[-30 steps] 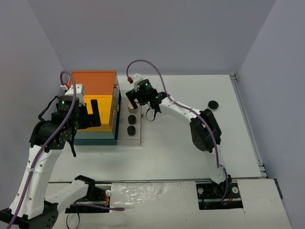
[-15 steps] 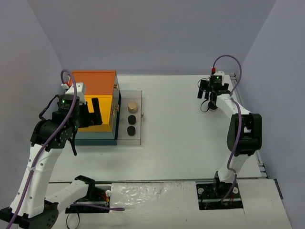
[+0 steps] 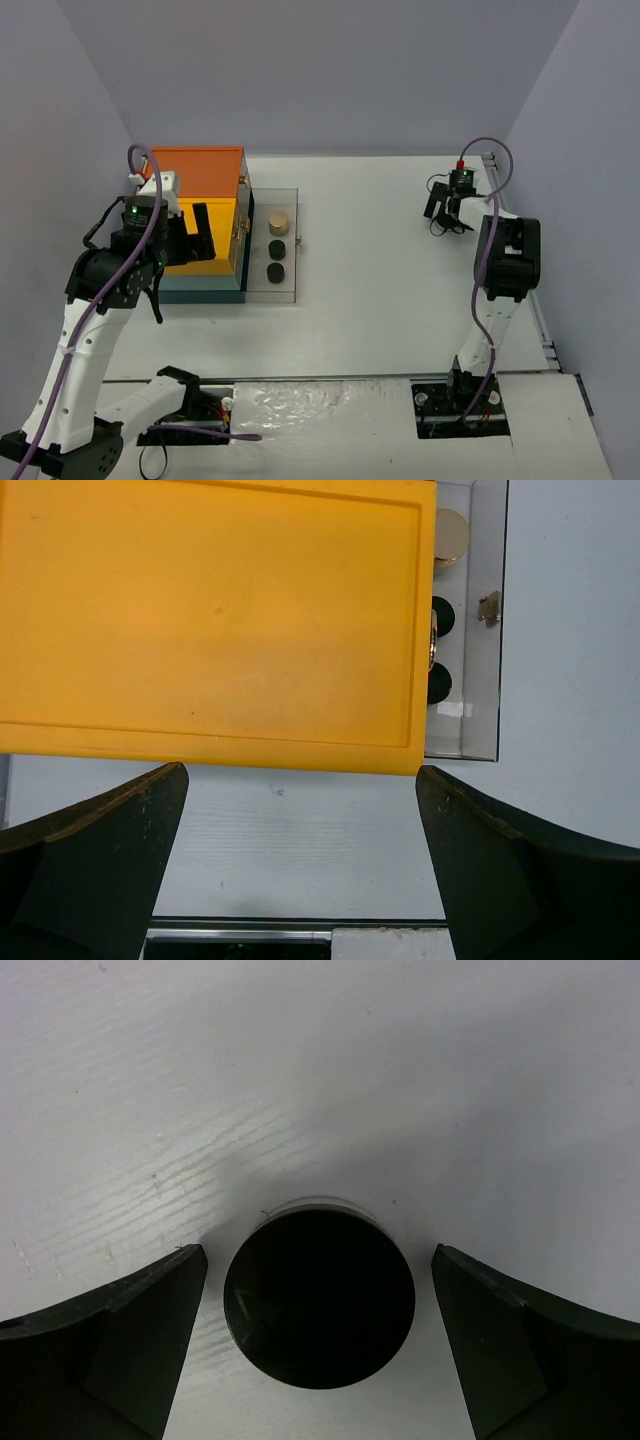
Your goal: Organize the makeup
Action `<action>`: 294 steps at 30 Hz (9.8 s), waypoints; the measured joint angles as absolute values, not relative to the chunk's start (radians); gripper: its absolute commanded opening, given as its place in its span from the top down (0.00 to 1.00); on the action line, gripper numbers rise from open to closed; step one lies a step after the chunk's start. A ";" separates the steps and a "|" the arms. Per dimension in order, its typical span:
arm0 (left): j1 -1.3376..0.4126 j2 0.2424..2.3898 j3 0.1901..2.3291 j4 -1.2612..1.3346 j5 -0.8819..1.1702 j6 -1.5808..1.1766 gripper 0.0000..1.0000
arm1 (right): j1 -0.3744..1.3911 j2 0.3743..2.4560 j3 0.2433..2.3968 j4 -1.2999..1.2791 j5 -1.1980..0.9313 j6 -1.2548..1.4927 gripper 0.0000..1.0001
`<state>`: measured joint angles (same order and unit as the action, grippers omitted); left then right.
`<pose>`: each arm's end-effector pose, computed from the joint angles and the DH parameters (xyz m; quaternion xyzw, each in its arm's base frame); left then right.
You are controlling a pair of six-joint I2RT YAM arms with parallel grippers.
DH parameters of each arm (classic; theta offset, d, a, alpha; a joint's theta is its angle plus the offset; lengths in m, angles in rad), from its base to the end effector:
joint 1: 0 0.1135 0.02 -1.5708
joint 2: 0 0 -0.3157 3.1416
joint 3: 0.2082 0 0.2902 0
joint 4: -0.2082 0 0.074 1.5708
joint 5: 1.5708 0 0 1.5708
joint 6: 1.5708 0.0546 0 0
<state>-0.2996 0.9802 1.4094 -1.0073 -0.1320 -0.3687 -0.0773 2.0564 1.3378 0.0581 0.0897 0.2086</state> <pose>0.1786 -0.0477 0.4784 -0.0617 0.8758 -0.1011 0.4679 0.5200 -0.0452 0.1722 0.1473 0.8853 -0.0114 0.4409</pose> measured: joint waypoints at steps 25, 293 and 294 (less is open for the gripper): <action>-0.300 1.004 1.396 -0.996 -0.127 -0.377 0.03 | 0.212 1.878 1.217 0.062 0.024 0.197 1.00; -0.272 0.546 1.365 -1.243 -0.402 -0.374 0.03 | 0.669 0.514 1.159 -0.454 0.534 0.085 0.00; -0.272 0.546 1.359 -1.245 -0.402 -0.376 0.03 | 0.669 0.511 1.159 -0.454 0.525 0.087 0.00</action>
